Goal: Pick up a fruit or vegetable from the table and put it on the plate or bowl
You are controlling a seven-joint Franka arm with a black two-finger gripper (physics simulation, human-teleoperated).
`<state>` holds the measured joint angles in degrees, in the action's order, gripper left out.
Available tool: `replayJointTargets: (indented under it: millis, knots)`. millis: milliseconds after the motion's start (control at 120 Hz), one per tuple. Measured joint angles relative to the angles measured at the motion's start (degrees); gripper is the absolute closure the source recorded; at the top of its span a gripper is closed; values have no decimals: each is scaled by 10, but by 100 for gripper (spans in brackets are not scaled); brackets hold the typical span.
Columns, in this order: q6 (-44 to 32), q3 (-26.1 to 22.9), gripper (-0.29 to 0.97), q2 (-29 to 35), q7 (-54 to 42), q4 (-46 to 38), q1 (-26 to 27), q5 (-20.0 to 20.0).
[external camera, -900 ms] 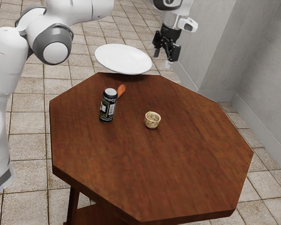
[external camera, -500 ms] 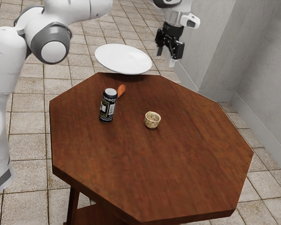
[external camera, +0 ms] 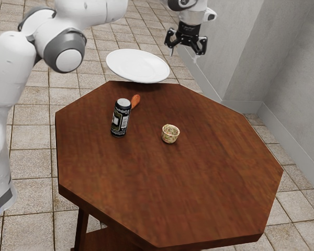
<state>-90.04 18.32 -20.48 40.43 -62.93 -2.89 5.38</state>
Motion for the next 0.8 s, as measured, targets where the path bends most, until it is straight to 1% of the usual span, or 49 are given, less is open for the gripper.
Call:
replayJointTargets:
  millis: [183, 375, 408, 442, 500, 550, 633, 767, 800]
  knots:
    - [-27, 14, 0, -10, 100, -1, 0, 1]
    - [-37, 15, 0, -10, 175, -11, 0, 2]
    - [-34, 16, 0, -10, 183, -10, 0, 1]
    - [-24, 29, 0, -11, 190, -9, 2, 1]
    - [7, 52, 0, -12, 202, -6, 0, -1]
    - [30, 62, 0, -12, 211, -4, 0, -3]
    - [43, 62, 0, -10, 224, -3, 7, -7]
    - [40, 62, 0, 3, 249, -9, 18, -9]
    - [34, 62, 0, 13, 257, -21, 19, -9]
